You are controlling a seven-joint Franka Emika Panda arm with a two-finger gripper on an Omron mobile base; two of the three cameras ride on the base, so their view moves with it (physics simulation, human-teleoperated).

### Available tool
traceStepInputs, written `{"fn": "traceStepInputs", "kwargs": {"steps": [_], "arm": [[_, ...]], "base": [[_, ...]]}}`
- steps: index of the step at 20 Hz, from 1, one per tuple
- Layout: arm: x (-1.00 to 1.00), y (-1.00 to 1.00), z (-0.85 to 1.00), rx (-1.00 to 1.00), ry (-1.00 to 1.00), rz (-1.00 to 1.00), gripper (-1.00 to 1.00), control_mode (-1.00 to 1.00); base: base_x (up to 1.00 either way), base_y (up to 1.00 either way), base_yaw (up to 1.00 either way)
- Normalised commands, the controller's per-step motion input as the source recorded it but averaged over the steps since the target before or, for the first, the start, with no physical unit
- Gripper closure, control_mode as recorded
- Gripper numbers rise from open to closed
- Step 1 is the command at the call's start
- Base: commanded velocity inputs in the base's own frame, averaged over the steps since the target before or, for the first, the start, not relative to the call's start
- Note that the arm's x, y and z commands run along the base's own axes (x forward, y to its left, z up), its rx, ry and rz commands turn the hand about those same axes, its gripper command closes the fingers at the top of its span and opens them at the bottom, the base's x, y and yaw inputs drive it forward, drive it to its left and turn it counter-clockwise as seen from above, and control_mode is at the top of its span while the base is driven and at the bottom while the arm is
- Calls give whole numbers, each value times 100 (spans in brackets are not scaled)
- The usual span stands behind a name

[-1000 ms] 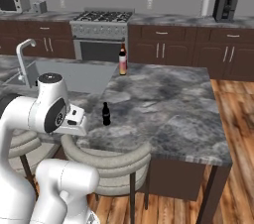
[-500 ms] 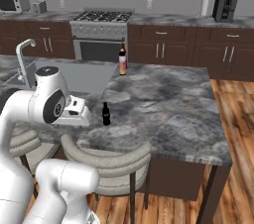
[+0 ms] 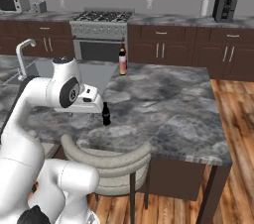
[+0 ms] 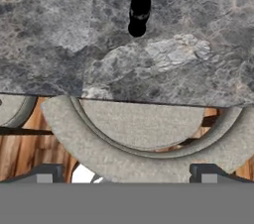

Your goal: Place the large bottle from the dining counter next to the other large bottle outside the sink, and place the small bottle from the dining counter next to the other small bottle inside the sink.

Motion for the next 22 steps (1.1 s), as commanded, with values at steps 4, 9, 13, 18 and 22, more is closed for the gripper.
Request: {"fn": "traceStepInputs", "kwargs": {"steps": [4, 9, 13, 18, 22], "arm": [[26, -1, 0, 0, 0, 1, -100, -100], [77, 0, 0, -4, 0, 0, -100, -100], [62, 0, 0, 0, 0, 0, -100, -100], [47, 0, -1, 1, 0, -1, -100, -100], [16, -5, -8, 0, 0, -3, -100, -100]], "base": [[0, 0, 0], [0, 0, 0], [0, 0, 0], [0, 0, 0], [0, 0, 0]]}}
